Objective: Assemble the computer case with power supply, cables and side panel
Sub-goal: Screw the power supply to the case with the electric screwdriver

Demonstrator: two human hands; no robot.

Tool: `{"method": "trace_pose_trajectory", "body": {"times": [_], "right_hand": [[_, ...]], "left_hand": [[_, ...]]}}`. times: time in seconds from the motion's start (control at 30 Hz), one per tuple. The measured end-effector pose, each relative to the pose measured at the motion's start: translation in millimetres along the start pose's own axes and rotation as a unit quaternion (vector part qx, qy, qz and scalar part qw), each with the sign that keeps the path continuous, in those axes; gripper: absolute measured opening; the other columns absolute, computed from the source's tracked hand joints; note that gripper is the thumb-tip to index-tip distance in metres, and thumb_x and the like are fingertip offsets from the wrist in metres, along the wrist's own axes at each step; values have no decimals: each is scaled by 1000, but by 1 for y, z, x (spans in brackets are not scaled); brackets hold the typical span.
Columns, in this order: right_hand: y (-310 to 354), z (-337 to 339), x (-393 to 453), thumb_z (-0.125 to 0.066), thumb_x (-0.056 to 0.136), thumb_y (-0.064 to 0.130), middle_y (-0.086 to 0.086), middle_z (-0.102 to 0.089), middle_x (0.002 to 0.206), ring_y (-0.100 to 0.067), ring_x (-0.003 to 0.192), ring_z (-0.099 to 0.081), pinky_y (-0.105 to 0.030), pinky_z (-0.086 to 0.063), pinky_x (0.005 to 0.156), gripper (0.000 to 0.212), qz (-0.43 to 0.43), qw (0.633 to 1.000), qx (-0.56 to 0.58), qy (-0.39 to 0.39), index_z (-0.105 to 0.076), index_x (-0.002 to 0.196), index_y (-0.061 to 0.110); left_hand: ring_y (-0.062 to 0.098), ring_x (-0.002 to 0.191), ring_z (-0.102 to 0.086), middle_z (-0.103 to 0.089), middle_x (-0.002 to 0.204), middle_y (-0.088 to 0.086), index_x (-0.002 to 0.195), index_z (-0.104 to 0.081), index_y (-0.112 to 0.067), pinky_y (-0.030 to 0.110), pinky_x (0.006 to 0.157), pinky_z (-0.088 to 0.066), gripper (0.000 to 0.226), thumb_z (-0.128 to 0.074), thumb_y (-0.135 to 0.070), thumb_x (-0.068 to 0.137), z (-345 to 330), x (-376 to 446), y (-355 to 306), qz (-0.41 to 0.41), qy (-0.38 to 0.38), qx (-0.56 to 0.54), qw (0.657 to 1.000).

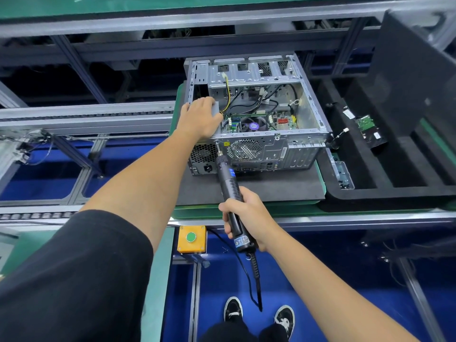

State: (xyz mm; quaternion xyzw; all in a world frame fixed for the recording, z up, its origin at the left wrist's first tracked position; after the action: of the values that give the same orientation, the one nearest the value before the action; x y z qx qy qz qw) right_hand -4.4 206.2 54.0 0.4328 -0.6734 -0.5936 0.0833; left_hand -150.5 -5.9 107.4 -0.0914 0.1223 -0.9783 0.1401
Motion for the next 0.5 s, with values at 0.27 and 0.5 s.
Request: {"method": "trace_pose_trajectory", "body": {"times": [0.27, 0.5], "right_hand": [[0, -4, -1, -64, 82, 10, -8, -55, 66, -21, 49, -53, -29, -47, 45, 20, -9, 998, 58, 14, -47, 94, 11], [2, -6, 0, -64, 83, 11, -8, -55, 67, -21, 50, -53, -29, -47, 46, 24, -9, 998, 61, 13, -49, 102, 10]], "left_hand": [[23, 123, -44, -51, 133, 5, 133, -45, -14, 43, 110, -22, 46, -38, -35, 92, -1, 1, 1, 0, -3, -3, 1000], [23, 123, -44, -50, 134, 4, 133, -43, -15, 43, 110, -22, 46, -37, -35, 92, -1, 1, 1, 3, -2, 4, 1000]]}}
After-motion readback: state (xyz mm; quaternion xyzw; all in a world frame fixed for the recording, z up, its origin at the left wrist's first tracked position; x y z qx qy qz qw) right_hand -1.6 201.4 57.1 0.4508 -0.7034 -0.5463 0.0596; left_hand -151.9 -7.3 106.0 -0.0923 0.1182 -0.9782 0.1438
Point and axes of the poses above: each hand's wrist, its own x-axis towards the middle knuckle, its own z-axis out of the back of the hand, y = z × x, the point moved 5 cm from there along x, towards the middle knuckle
